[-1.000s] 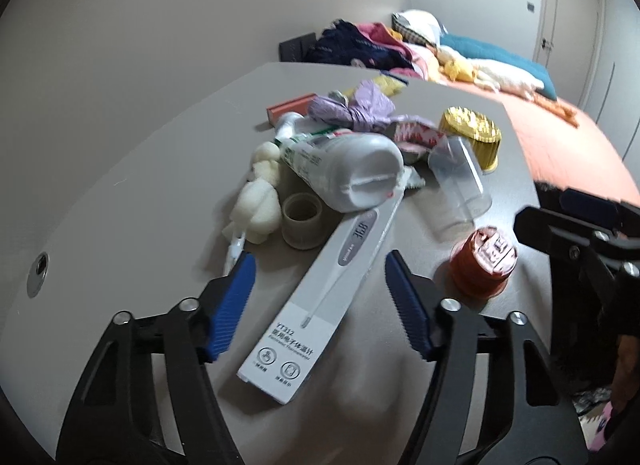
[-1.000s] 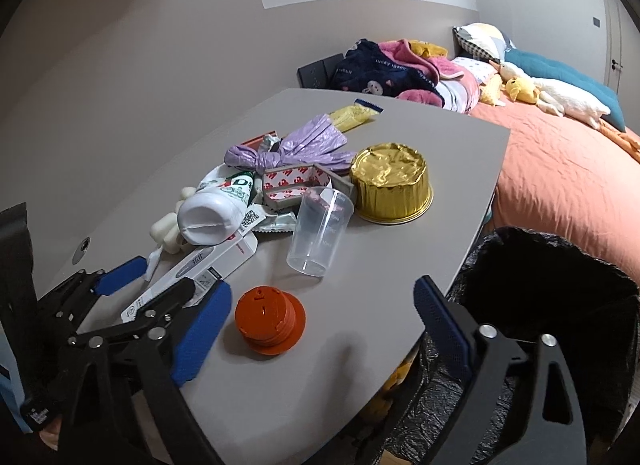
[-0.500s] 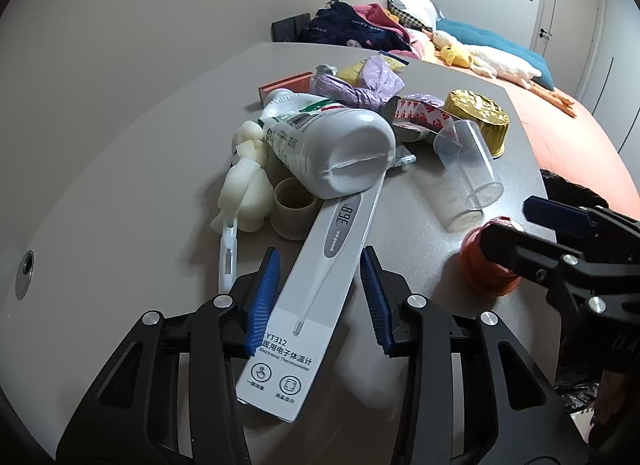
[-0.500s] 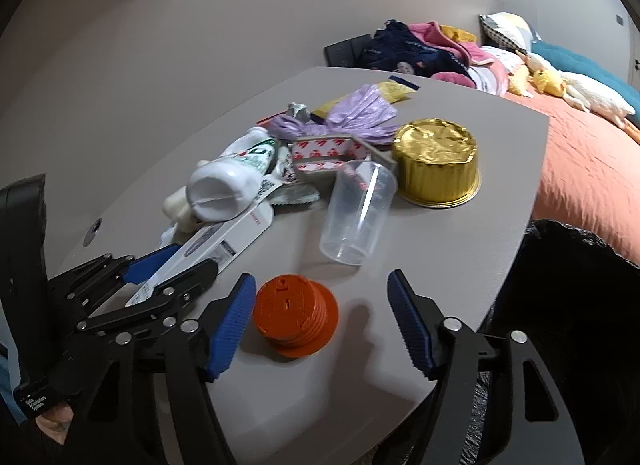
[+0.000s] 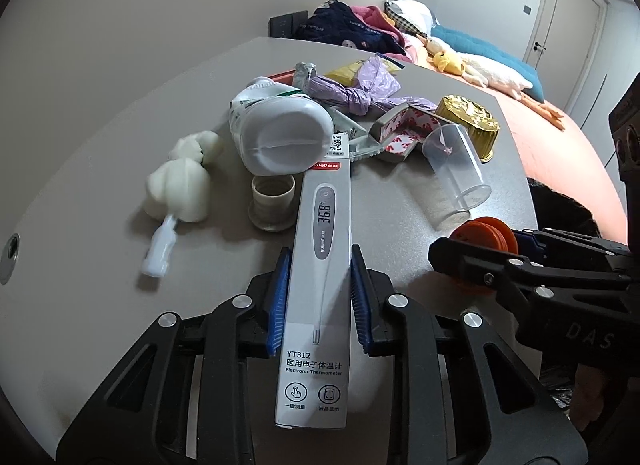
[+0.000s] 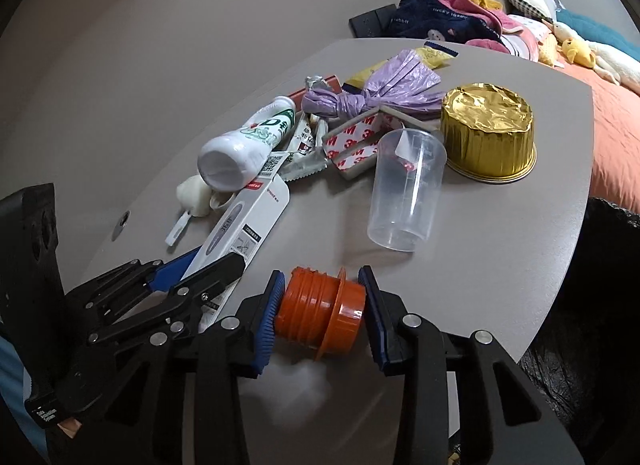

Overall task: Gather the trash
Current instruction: 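Carry both items over the black trash bin and open both tools to drop them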

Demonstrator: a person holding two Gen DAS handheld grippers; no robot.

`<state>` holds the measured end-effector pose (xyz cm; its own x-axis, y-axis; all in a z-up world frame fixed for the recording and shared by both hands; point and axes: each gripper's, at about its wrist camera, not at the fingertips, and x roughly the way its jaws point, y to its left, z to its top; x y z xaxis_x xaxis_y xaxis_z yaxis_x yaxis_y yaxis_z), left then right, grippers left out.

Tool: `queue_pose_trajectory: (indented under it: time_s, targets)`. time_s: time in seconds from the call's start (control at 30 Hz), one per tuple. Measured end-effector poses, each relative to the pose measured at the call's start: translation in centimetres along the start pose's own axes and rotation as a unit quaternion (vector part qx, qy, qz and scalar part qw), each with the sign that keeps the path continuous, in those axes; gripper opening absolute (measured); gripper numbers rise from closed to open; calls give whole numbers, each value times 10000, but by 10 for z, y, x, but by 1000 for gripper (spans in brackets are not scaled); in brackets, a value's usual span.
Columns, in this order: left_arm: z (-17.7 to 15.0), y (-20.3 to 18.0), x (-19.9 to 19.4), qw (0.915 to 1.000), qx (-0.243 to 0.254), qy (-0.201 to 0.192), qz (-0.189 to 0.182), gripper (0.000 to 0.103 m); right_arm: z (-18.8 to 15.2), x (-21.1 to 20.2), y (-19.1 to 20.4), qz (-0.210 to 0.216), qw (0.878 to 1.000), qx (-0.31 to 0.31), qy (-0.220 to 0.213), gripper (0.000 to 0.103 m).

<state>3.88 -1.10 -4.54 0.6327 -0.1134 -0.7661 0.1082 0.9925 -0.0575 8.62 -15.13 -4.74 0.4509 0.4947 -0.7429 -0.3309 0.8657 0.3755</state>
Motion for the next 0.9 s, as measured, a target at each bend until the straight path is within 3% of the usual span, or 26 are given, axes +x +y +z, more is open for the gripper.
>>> queue_pose_trajectory:
  time_s: [0.43, 0.9]
  targets:
    - [-2, -9, -33, 9985, -91, -541, 41, 27, 2, -45, 7, 13, 9987, -62, -500, 39]
    - [1, -53, -61, 9951, -15, -943, -288, 27, -11, -111, -10, -154, 9948, -11, -1008, 40]
